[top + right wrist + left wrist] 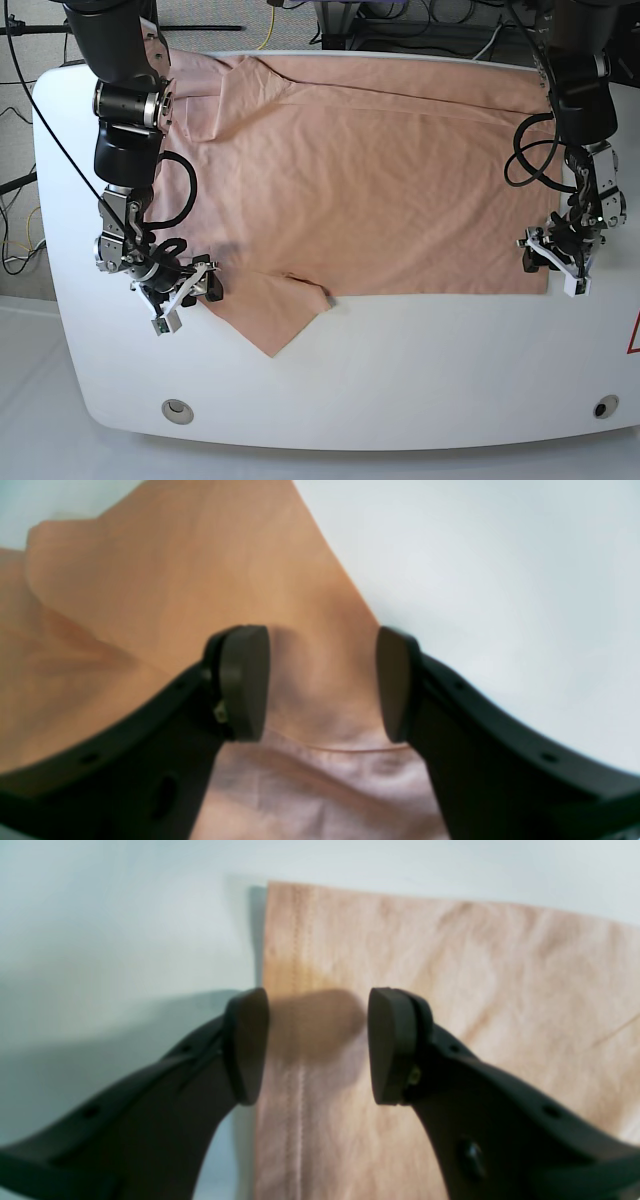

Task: Fold the T-shirt properly
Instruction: 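Lower both open grippers onto the hem corners of the shirt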

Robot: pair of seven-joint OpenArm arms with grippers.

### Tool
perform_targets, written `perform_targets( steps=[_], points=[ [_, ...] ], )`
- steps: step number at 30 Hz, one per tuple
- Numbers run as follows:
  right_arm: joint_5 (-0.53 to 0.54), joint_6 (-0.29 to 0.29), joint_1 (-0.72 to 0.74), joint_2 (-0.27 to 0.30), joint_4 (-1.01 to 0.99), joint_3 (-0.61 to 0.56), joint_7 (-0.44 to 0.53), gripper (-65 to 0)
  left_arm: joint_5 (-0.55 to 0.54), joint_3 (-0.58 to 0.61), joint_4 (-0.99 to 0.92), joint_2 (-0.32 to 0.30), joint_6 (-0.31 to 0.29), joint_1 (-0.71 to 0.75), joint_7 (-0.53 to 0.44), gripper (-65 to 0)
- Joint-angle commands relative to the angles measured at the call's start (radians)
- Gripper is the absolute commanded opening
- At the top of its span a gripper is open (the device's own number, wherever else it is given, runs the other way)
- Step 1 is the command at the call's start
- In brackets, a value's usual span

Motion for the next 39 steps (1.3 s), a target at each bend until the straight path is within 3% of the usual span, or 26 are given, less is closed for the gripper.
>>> perform_targets(
  steps=[1, 39],
  points=[
    [0.013, 0.006, 0.028, 0.002, 0.003, 0.002, 0.013, -32.0, -0.014, 0.004, 0.013, -0.017, -0.001, -0.03, -0.022, -34.9],
    [-0.006, 0.018, 0.017, 0.002, 0.003, 0.002, 0.014, -32.0, -0.007, -0.003, 0.012, -0.019, 0.001, -0.014, -0.024, -35.5]
  ],
)
